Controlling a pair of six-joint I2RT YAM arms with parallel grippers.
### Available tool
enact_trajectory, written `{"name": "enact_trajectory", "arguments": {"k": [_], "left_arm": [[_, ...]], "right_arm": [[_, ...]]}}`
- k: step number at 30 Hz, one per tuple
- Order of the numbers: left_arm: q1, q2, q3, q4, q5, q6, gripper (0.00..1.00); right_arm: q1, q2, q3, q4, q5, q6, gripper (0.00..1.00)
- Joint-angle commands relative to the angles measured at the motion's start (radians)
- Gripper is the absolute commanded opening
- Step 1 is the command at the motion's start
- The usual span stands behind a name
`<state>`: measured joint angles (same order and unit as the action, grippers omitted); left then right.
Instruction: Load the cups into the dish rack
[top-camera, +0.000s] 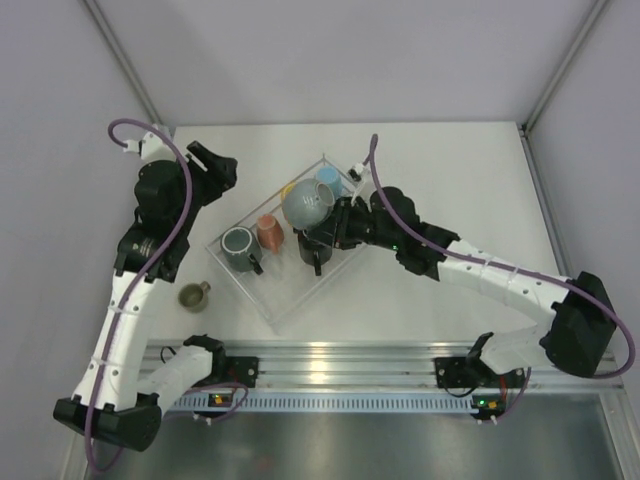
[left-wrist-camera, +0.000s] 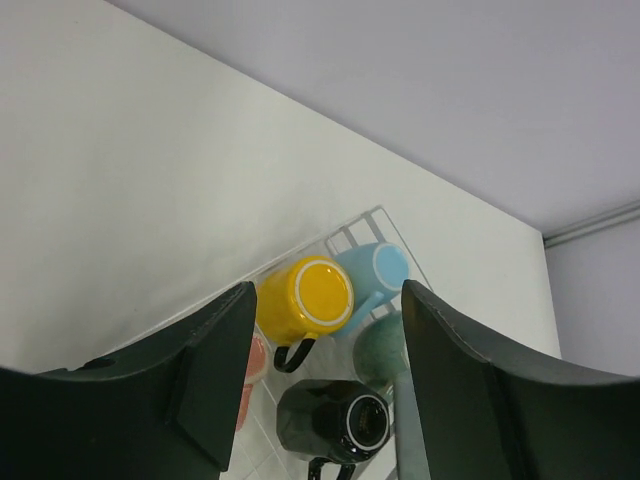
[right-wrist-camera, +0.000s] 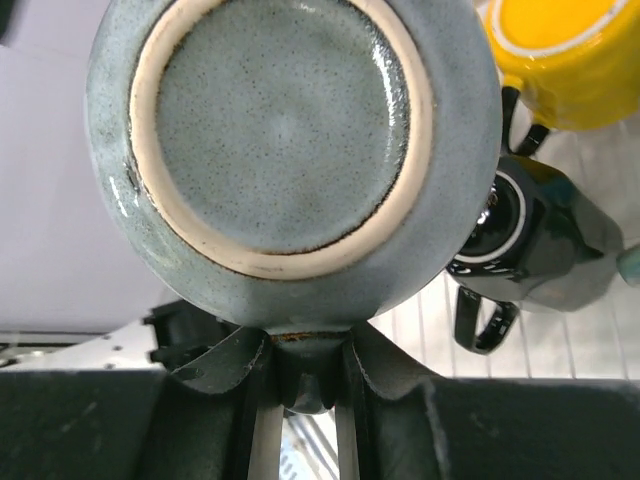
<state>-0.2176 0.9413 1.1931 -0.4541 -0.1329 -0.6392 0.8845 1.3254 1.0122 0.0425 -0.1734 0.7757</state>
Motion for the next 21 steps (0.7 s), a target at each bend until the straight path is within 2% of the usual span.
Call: {"name": "enact_trajectory", "arguments": {"k": [1, 12, 21], "left_arm": [[0.004, 0.007, 0.069, -0.078, -0.096, 0.029, 0.66], [0.009, 0.013, 0.097, -0.078, -0.088, 0.023, 0.66], [0.009, 0.008, 0.092, -0.078, -0.082, 0.016, 0.66]], "right_arm": [[0.077, 0.015, 0.136, 0.034, 0.092, -0.124, 0.00], [0.234, 0.130, 0.172, -0.033, 0.195, -0.202, 0.00], [0.275, 0.218, 0.198, -0.096, 0.282, -0.263, 0.00]]}}
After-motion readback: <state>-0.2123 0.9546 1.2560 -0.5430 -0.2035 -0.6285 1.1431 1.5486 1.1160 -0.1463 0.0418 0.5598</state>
